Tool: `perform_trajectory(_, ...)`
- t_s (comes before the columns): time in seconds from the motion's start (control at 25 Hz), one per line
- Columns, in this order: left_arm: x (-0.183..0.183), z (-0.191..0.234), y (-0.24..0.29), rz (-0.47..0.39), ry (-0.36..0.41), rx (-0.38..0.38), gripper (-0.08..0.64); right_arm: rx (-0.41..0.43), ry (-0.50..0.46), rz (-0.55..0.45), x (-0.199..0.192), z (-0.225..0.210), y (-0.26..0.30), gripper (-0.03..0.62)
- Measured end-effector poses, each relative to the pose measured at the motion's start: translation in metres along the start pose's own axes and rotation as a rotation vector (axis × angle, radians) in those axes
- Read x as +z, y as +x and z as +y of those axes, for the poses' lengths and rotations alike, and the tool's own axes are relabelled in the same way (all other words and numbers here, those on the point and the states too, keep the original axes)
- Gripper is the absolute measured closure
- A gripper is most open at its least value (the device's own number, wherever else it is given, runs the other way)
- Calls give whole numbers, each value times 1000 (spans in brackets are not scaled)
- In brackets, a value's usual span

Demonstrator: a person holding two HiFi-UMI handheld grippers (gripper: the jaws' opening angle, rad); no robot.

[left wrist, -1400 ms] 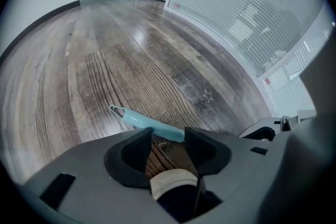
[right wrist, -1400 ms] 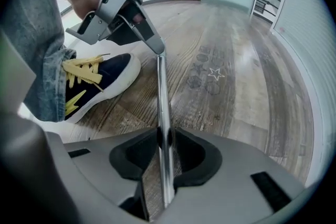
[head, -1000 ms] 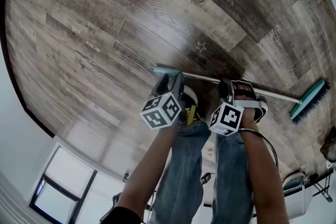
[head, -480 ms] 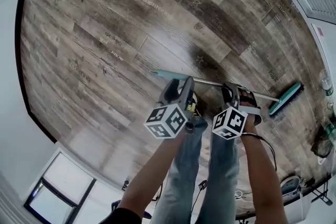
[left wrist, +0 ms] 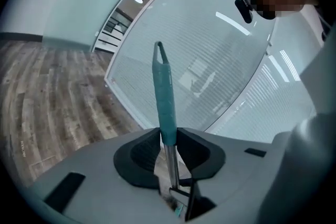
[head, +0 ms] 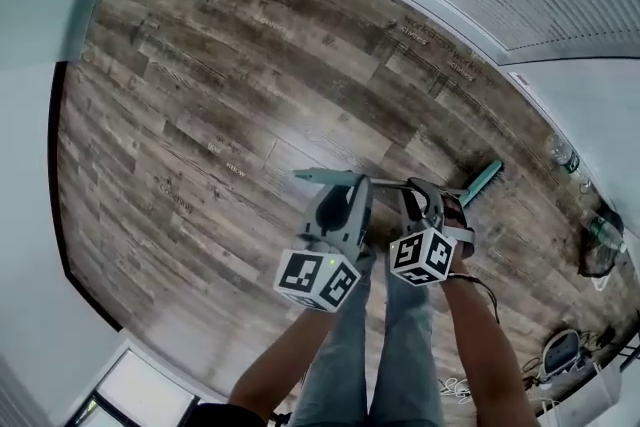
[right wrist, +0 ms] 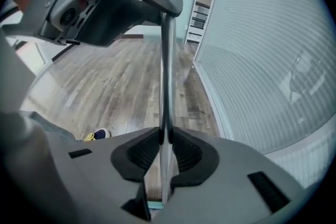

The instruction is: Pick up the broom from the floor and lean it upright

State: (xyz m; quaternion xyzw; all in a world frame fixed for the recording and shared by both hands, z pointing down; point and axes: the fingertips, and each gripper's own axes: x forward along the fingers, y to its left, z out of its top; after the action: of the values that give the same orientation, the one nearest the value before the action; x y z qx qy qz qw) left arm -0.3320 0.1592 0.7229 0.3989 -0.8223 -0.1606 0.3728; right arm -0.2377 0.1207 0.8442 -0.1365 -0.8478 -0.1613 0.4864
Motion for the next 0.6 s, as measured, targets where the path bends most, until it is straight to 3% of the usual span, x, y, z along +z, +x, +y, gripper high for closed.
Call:
perform_trajectory(0.28,42,-123,-4,22,174,-186,457,-109,137,-45,2,-60,-81,512)
perform_trajectory(0.6,55,-259,-15,29,440,-384,459,-219,319,-109,-20,-113,-172,511)
